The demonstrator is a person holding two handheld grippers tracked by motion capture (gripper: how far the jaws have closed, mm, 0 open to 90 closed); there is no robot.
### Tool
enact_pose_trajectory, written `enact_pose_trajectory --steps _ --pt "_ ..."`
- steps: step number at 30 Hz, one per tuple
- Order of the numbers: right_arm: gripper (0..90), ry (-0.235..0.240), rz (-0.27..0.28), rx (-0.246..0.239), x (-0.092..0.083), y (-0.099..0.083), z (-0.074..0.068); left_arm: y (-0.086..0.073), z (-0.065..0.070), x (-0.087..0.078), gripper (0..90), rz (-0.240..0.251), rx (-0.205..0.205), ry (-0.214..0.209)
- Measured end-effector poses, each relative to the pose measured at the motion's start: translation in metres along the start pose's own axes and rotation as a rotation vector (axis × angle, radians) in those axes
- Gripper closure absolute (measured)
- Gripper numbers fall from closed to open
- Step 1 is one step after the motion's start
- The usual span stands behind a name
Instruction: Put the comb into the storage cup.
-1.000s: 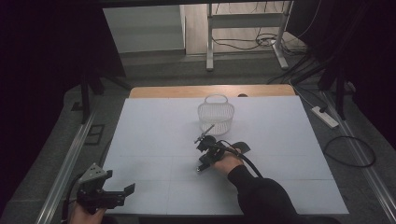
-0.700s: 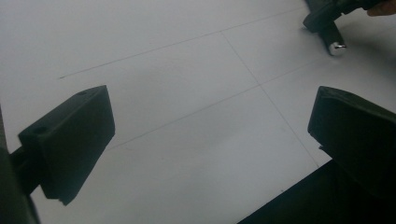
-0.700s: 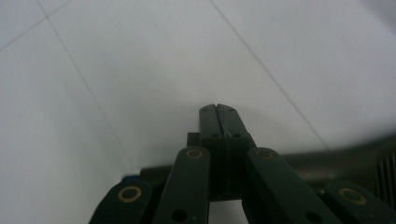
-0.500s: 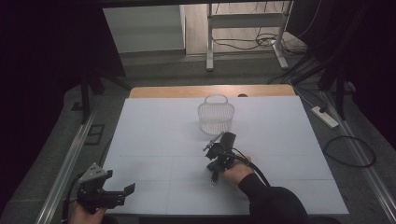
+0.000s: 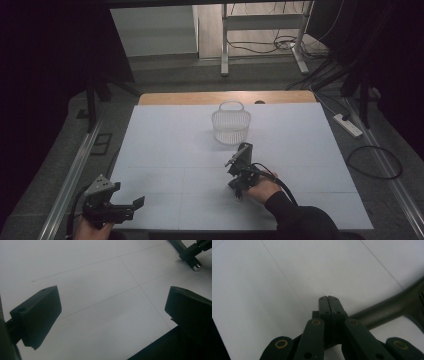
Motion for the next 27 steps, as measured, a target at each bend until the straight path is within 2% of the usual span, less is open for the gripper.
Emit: enact_pose_trajectory --steps 9,18,27 --pt "89.2 -0.009 -0.014 0.03 -0.016 -0.024 0.01 0.0 0.0 0.0 1.5 -0.001 -0.003 0.002" --pt "89.2 -0.026 -0.008 0.063 -0.03 -0.045 0.027 0.0 0.0 0.0 1.5 -0.002 -0.004 0.002" --pt "89.2 -0.057 0.01 0.109 -0.048 -0.066 0.05 0.0 0.0 0.0 1.5 -0.004 -0.005 0.003"
Point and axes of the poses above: each handheld gripper's, and its own axes: x roughly forward along the jaws, y roughly out of its top, z roughly to its right, the point moved 6 cm from there along x, roughly forward along the jaws, and after that the axes turned 5 degrees about z, right-handed, at the moved point
